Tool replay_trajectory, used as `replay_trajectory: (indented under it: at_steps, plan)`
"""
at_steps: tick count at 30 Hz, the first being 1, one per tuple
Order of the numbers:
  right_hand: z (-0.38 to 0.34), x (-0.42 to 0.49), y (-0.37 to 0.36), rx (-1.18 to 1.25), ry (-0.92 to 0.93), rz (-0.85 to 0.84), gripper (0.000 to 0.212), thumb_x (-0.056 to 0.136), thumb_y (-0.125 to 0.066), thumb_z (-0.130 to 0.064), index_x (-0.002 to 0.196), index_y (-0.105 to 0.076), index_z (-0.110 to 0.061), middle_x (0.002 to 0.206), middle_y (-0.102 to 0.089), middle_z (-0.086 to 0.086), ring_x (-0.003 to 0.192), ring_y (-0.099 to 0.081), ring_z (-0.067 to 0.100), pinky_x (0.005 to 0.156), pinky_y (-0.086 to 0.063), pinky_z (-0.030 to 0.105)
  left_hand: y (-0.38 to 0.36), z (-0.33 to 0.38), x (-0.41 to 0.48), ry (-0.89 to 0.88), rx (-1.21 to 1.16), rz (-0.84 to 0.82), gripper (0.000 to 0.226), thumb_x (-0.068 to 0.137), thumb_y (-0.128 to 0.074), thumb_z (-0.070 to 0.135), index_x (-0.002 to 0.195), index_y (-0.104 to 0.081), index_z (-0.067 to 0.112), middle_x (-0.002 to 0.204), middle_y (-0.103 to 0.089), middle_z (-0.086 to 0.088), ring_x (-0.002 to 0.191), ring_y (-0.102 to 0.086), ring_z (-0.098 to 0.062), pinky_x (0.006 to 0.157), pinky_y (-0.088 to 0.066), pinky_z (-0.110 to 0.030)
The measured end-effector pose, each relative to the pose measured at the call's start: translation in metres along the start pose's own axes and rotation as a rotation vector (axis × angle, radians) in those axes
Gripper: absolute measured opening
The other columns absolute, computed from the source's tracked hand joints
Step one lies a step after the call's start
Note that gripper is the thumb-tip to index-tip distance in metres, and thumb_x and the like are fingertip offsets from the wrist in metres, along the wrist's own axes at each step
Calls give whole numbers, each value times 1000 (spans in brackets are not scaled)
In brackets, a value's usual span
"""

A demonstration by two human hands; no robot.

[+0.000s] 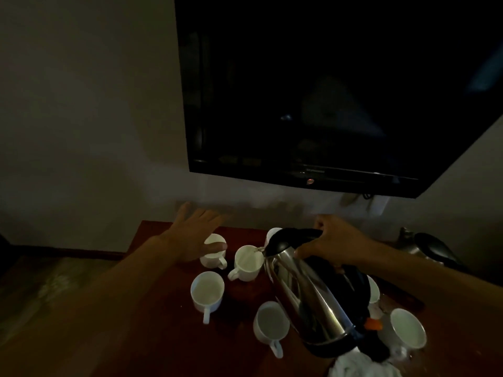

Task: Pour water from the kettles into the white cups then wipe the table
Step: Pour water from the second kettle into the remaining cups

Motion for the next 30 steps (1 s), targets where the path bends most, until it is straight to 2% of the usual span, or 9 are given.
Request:
replay_trajectory:
  at_steps: [5, 9, 12, 15, 18, 21, 24, 27, 30]
  plan:
    - [-3, -5, -5, 14, -44, 26, 41, 77, -85, -26, 98, -55, -7, 77, -73, 21, 49, -57, 23, 43, -46, 26, 8, 0, 6, -23, -45, -44, 75, 96, -37, 66, 157, -6, 37, 165, -13, 2, 151, -10, -20, 120, 5, -59]
    - [-7, -10, -7, -13, -60, 26, 39, 79, -83, -26, 96, -60, 0, 76, -72, 25, 40, -52, 15, 38, -41, 19, 11, 1, 9, -66, -37, -67, 73, 98, -37, 63, 157, -6, 36, 166, -11, 2, 152, -8, -19, 119, 7, -60]
    - [-8, -9, -10, -20, -64, 35, 41, 78, -84, -27, 95, -63, 4, 82, -72, 26, 49, -57, 20, 39, -42, 17, 8, -2, 13, -84, -34, -41, 75, 95, -34, 67, 157, -6, 36, 166, -11, 3, 152, -8, -18, 118, 9, -58]
    - [-8, -6, -12, -19, -66, 26, 41, 77, -84, -28, 96, -61, 0, 74, -72, 20, 48, -57, 21, 39, -43, 18, 5, -4, 17, -98, -43, -24, 74, 96, -36, 66, 157, -7, 36, 165, -11, 4, 152, -7, -17, 118, 10, -58]
    - [-9, -3, -13, -25, -62, 10, 40, 77, -83, -27, 93, -62, 3, 72, -70, 25, 41, -53, 16, 38, -40, 17, 4, -5, 20, -100, -35, -11, 74, 97, -38, 65, 157, -8, 36, 165, -13, 4, 152, -8, -17, 118, 9, -60]
    - [-10, 0, -14, -48, -70, 10, 37, 76, -84, -28, 91, -61, -3, 66, -68, 17, 39, -53, 15, 38, -40, 18, 3, -6, 21, -93, -30, -15, 74, 97, -37, 65, 158, -6, 35, 166, -11, 4, 152, -7, -17, 117, 12, -59]
    - [-9, 3, -15, -58, -62, -2, 35, 77, -84, -26, 88, -59, -5, 75, -72, 23, 42, -54, 18, 39, -41, 19, 3, -5, 21, -87, -34, -19, 74, 98, -37, 64, 158, -7, 34, 166, -9, 5, 152, -5, -16, 116, 14, -58]
    - [-8, 5, -16, -63, -67, -14, 39, 77, -85, -28, 95, -57, -8, 83, -73, 25, 49, -57, 21, 41, -45, 21, 1, -4, 22, -85, -37, -23, 73, 98, -38, 63, 158, -7, 35, 166, -10, 4, 152, -4, -16, 117, 14, -58]
    - [-8, 6, -16, -66, -70, -21, 40, 77, -84, -28, 96, -60, -2, 84, -72, 28, 49, -57, 23, 41, -44, 20, -1, -4, 23, -78, -40, -35, 74, 98, -38, 63, 158, -6, 35, 166, -9, 2, 153, -3, -17, 118, 12, -58]
Point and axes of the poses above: each hand's wrist, its own x-axis towards the middle knuckle, its own y-axis out of the back of the hand, z = x × y, the point moved 1 cm from there along x, towards the middle knuckle
